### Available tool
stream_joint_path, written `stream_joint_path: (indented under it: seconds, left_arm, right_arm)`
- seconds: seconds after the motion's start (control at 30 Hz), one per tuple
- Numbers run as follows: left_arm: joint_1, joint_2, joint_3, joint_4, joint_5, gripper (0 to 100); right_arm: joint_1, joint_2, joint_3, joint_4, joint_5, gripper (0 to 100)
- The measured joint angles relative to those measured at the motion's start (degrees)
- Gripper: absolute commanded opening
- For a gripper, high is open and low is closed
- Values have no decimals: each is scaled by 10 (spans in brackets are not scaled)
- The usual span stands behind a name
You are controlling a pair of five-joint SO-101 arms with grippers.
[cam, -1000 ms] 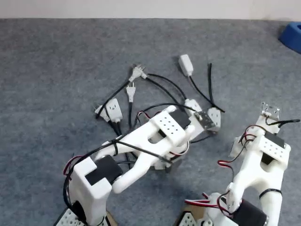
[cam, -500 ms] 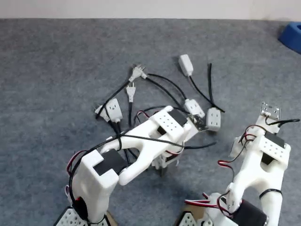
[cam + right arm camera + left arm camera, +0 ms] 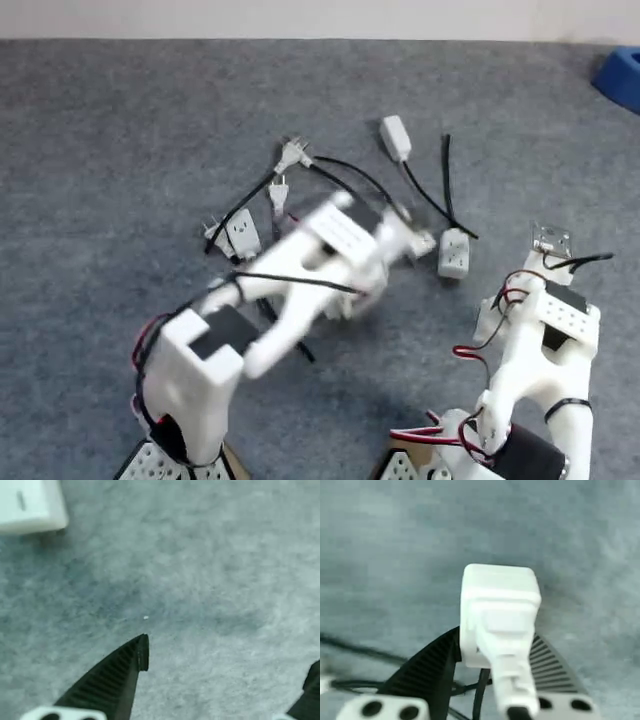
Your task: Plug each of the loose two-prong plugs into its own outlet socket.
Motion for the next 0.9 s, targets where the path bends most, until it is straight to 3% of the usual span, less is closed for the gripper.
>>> stream_joint_path:
  seconds: [0.17, 0.33, 0.53, 0.8, 0.9]
  left_arm:
    - [-120, -26, -103, 33, -11, 113]
    - [-298, -25, -256, 36, -31, 112]
    - [-490, 68, -447, 41, -71, 112]
    - [-619, 210, -667, 40, -108, 115]
    - [-643, 259, -709, -2, -109, 115]
  right_arm:
    - [-4, 0, 0, -1, 0, 450]
    - [-9, 0, 0, -1, 0, 450]
    - [-55, 0, 20, -1, 0, 450]
    - [-64, 0, 20, -1, 0, 450]
    - [-66, 0, 20, -1, 0, 450]
